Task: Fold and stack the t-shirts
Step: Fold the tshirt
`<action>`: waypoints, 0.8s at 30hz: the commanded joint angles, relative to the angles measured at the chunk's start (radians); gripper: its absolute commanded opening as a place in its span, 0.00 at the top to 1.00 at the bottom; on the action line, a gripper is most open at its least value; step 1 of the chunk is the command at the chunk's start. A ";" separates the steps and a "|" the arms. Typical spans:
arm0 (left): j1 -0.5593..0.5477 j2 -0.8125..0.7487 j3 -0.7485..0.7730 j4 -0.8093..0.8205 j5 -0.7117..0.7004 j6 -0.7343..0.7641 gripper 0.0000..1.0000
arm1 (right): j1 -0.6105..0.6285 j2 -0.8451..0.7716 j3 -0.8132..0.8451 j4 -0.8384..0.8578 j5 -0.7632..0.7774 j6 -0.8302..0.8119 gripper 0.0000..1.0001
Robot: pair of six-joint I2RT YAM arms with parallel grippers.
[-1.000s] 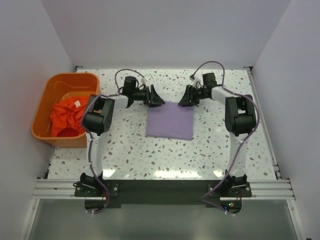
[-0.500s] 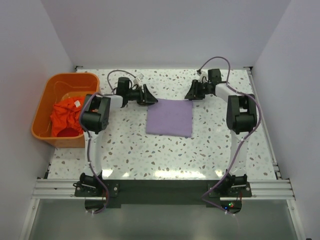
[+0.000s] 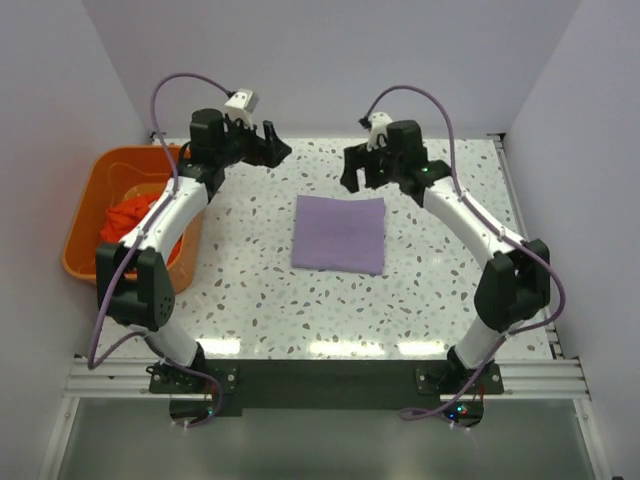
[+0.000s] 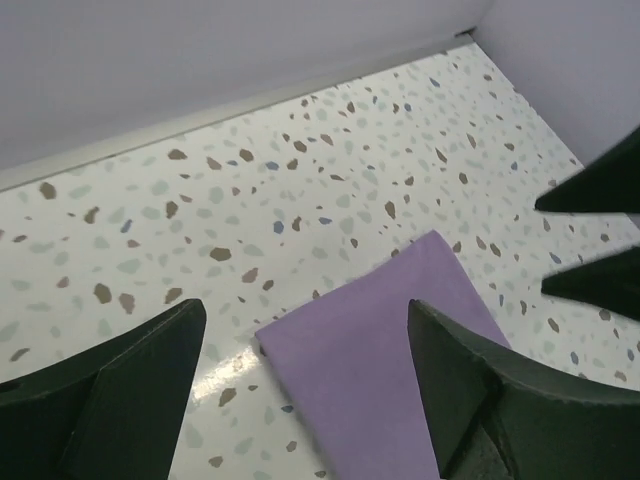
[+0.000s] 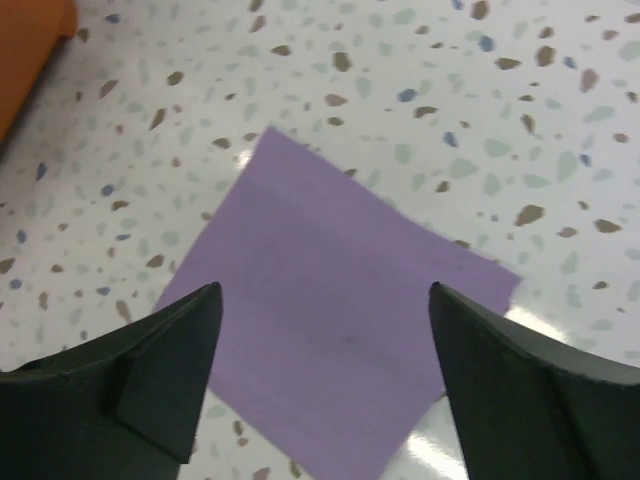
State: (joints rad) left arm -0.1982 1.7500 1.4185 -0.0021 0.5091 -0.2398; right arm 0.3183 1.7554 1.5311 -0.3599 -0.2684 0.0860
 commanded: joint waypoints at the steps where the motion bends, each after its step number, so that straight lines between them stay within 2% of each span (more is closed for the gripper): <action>1: 0.017 -0.138 -0.045 -0.102 -0.176 0.106 0.12 | 0.155 -0.074 -0.094 -0.063 0.251 -0.026 0.13; 2: 0.020 -0.156 -0.052 -0.134 -0.182 0.112 0.08 | 0.185 -0.083 -0.109 -0.060 0.265 -0.022 0.01; 6: 0.028 -0.243 -0.067 -0.219 -0.205 0.123 0.02 | 0.318 -0.074 -0.160 -0.060 0.320 -0.006 0.01; 9: 0.033 -0.291 -0.098 -0.259 -0.173 0.134 0.00 | 0.358 -0.004 -0.135 -0.086 0.369 -0.008 0.01; 14: 0.034 -0.348 -0.157 -0.299 -0.155 0.123 0.00 | 0.370 0.149 -0.071 -0.105 0.435 -0.022 0.01; 24: 0.034 -0.374 -0.230 -0.323 -0.155 0.143 0.00 | 0.369 0.272 -0.060 -0.091 0.474 -0.020 0.01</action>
State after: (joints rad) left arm -0.1703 1.4105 1.2037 -0.3279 0.3477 -0.1188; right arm 0.6868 2.0071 1.4311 -0.4564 0.1627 0.0673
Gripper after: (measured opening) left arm 0.997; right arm 0.985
